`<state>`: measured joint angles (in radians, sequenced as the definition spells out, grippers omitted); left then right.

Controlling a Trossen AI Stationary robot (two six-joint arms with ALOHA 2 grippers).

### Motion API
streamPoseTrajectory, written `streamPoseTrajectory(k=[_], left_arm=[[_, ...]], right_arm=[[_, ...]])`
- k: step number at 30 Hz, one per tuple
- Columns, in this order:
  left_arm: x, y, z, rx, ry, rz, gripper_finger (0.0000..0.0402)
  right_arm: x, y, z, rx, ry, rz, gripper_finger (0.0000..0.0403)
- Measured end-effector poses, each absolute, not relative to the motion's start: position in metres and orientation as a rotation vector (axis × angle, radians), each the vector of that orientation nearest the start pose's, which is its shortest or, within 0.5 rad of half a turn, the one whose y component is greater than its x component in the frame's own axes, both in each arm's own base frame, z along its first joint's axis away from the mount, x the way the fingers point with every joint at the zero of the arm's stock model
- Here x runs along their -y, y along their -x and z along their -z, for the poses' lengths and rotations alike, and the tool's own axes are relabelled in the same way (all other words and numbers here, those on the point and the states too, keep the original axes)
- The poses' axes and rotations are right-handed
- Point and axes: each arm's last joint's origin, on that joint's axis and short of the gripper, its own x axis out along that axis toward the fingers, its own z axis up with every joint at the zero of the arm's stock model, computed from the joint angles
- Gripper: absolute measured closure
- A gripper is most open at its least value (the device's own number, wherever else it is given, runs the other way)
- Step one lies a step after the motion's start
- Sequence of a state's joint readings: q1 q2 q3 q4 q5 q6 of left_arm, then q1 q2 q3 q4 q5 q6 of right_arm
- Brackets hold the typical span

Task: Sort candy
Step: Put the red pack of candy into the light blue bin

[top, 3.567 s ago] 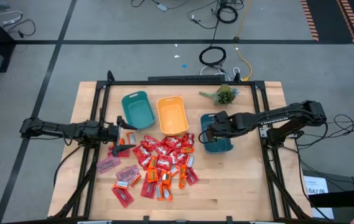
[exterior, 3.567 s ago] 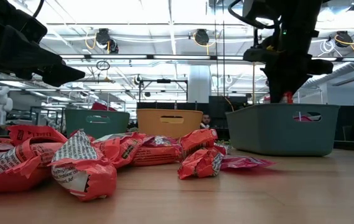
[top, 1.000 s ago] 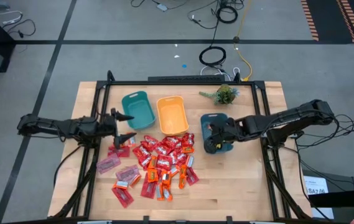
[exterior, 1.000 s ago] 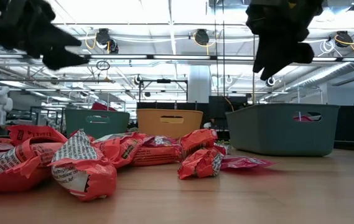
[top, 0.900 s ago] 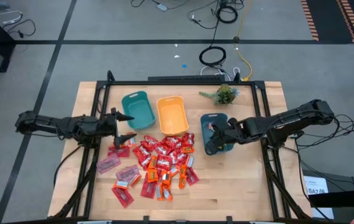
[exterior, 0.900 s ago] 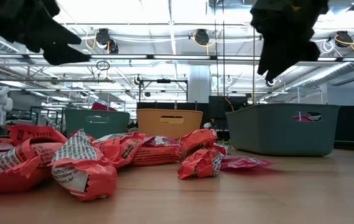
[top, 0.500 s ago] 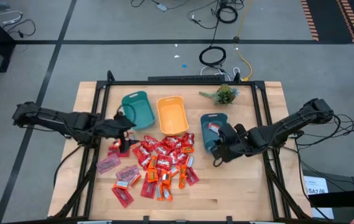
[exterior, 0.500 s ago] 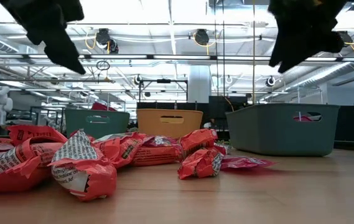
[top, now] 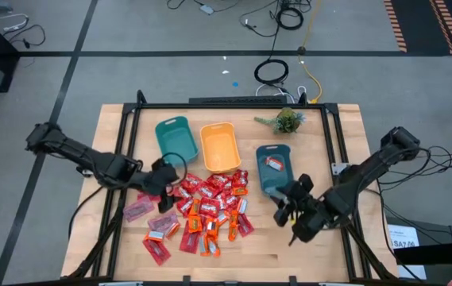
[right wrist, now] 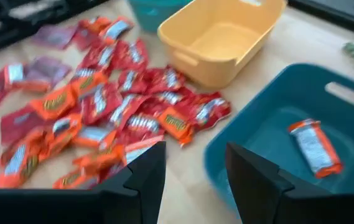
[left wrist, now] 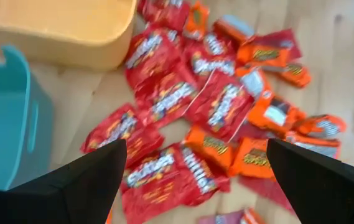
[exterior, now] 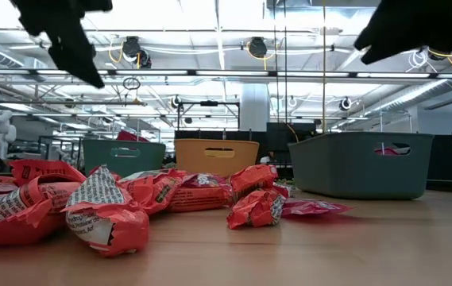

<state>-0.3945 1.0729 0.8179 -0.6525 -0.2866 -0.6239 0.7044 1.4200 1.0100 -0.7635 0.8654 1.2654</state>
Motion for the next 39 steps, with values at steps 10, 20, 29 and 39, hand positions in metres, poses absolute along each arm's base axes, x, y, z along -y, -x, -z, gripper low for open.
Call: streamPoseTrajectory(k=[10, 20, 29, 39], left_arm=[[0.074, -0.196, -0.246, -0.954, 0.165, -0.276, 0.0006], [0.05, -0.216, -0.217, -1.023, 0.131, -0.458, 0.0006], [0.016, -0.224, -0.182, -1.016, 0.333, -0.515, 0.0006], [0.012, -0.24, -0.159, -1.033, 0.435, -0.598, 0.0006]], right_arm=[[-0.164, -0.217, -0.226, -0.644, -0.279, 0.559, 0.0248], [-0.164, -0.217, -0.226, -0.652, -0.255, 0.55, 0.0248], [-0.164, -0.217, -0.226, -0.657, -0.236, 0.543, 0.0248], [-0.164, -0.217, -0.226, -0.651, -0.251, 0.546, 0.0248]])
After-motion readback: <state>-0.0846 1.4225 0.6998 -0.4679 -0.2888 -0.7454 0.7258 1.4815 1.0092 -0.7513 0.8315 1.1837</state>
